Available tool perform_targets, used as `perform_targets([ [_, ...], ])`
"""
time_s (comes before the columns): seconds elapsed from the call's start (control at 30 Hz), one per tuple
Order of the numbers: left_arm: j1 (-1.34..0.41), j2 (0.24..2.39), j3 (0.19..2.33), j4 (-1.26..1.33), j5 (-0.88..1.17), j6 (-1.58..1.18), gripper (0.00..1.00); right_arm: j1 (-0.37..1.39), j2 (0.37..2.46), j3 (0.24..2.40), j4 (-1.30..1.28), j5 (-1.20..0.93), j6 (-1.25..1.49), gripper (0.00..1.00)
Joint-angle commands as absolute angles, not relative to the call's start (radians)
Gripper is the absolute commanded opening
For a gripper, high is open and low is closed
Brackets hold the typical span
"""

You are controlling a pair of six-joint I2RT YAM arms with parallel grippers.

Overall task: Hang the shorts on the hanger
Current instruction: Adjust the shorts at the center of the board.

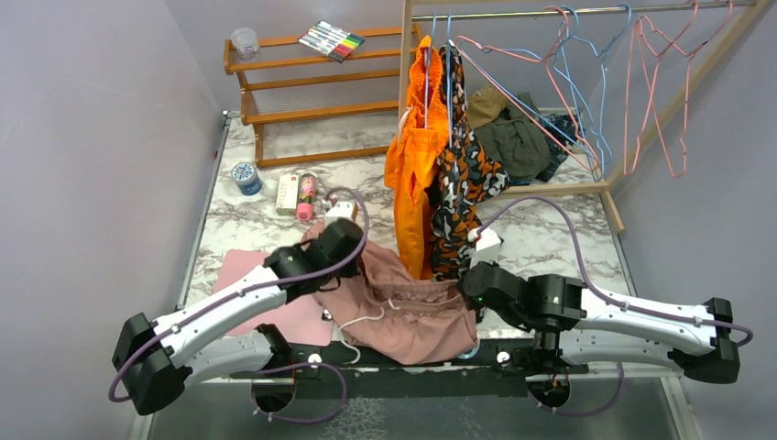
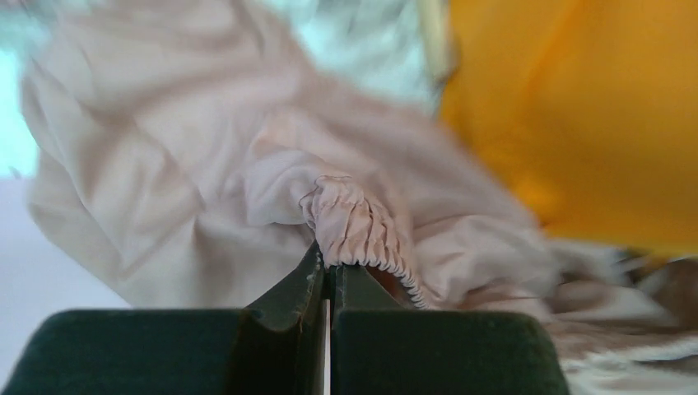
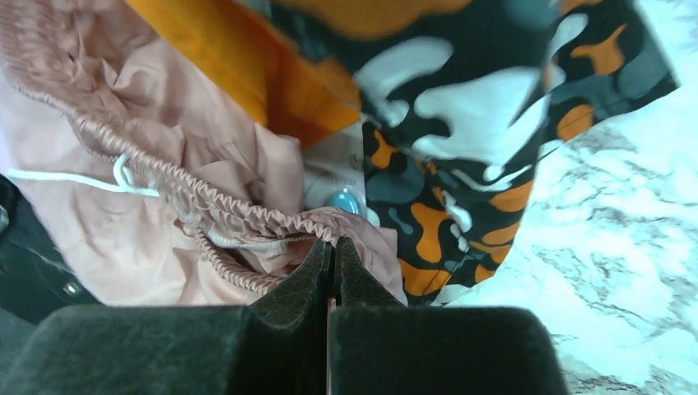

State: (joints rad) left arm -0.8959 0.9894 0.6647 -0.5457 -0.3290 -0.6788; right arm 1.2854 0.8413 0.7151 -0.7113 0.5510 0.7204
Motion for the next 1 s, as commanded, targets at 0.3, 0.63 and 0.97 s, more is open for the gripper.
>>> perform_targets([
  [0.3, -0.818, 0.947, 0.908, -0.502, -0.163, -0.647, 0.0, 1.285, 0.833, 0.814, -0.864, 0.761, 0.914, 0.01],
  [0.63, -0.819, 0.905, 0.638, -0.393, -0.092, -0.76, 0.0, 1.285, 0.911, 0.657, -0.716, 0.647, 0.969, 0.01],
  [0.97, -0.819, 0.931, 0.627, -0.385, -0.12, -0.776, 0.0, 1.284, 0.894, 0.653, -0.67, 0.577, 0.833, 0.06],
])
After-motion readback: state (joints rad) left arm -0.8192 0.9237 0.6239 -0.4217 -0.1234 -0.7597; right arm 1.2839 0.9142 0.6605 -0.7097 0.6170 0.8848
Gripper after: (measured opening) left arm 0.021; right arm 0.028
